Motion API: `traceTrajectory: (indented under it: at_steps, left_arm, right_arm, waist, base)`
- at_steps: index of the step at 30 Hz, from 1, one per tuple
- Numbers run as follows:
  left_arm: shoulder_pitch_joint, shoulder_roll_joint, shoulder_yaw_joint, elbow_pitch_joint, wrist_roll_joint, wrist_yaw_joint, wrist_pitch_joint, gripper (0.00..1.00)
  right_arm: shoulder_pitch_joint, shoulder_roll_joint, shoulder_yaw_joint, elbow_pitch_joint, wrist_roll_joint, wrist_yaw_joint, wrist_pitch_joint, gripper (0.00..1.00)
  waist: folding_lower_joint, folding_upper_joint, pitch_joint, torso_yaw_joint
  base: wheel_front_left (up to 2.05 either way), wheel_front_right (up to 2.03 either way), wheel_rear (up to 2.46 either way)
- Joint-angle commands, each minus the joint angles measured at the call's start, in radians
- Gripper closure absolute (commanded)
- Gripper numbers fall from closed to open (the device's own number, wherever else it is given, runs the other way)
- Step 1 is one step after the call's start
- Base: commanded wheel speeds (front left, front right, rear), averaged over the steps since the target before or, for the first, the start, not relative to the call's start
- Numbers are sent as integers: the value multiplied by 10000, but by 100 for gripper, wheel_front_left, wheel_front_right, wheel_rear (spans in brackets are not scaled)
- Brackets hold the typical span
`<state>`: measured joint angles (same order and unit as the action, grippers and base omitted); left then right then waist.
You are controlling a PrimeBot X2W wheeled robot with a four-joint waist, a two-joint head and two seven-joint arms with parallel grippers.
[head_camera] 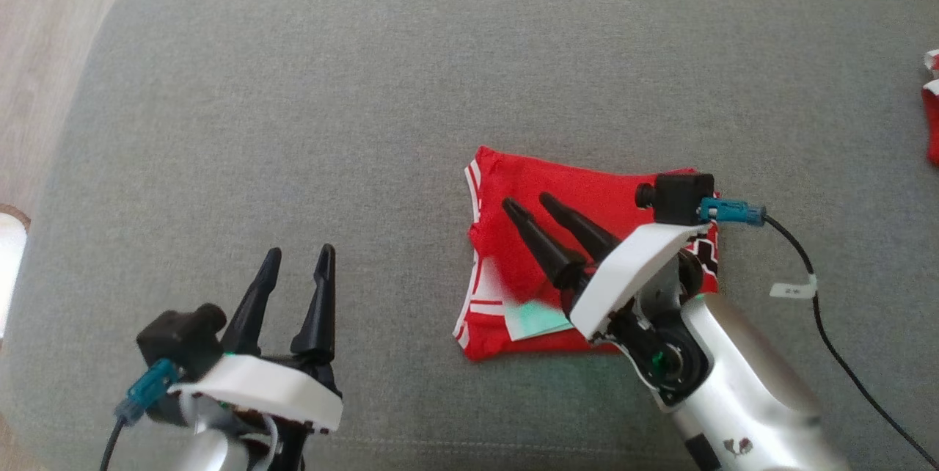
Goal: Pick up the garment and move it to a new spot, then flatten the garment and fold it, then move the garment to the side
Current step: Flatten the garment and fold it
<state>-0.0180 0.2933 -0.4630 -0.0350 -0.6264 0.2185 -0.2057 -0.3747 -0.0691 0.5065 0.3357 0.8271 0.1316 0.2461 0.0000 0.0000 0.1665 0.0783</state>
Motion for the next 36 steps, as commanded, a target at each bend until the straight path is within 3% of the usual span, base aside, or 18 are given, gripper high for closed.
traceTrajectory:
  at_steps: [1, 6, 9, 18, 23, 36]
  left_arm:
    - [-518, 58, 348, -265, 0, -60, -152, 0]
    - [-512, 69, 355, -216, -20, -68, -180, 0]
    - [-513, 76, 365, -227, -12, -54, -201, 0]
    - [-980, 8, 397, -178, 198, -33, -306, 0]
    - [-1357, -214, 572, 11, 456, -62, -468, 0]
    - [-508, -806, 1250, 860, 1641, -342, -558, 0]
  right_arm:
    - [-399, 187, 174, -314, 59, -9, -164, 0]
    - [-685, 188, 198, -401, 214, -9, -906, 0]
    - [-766, 188, -264, -499, -310, -9, -1402, 0]
    - [-356, 144, -2560, -1017, -4174, -9, -2876, 0]
    - [431, 179, -3761, -1556, -5735, -9, -3489, 0]
    - [2507, 187, -4878, -1769, -6422, -9, -4063, 0]
  waist:
    - [0, 0, -6, -19]
    - [0, 0, -50, -145]
    - [0, 0, -72, -241]
    - [0, 0, -182, -594]
    - [0, 0, -362, -796]
    - [0, 0, -924, -1173]
  base:
    - [0, 0, 0]
    - [0, 0, 0]
    - [0, 0, 0]
    - [0, 0, 0]
    - [0, 0, 0]
    - [0, 0, 0]
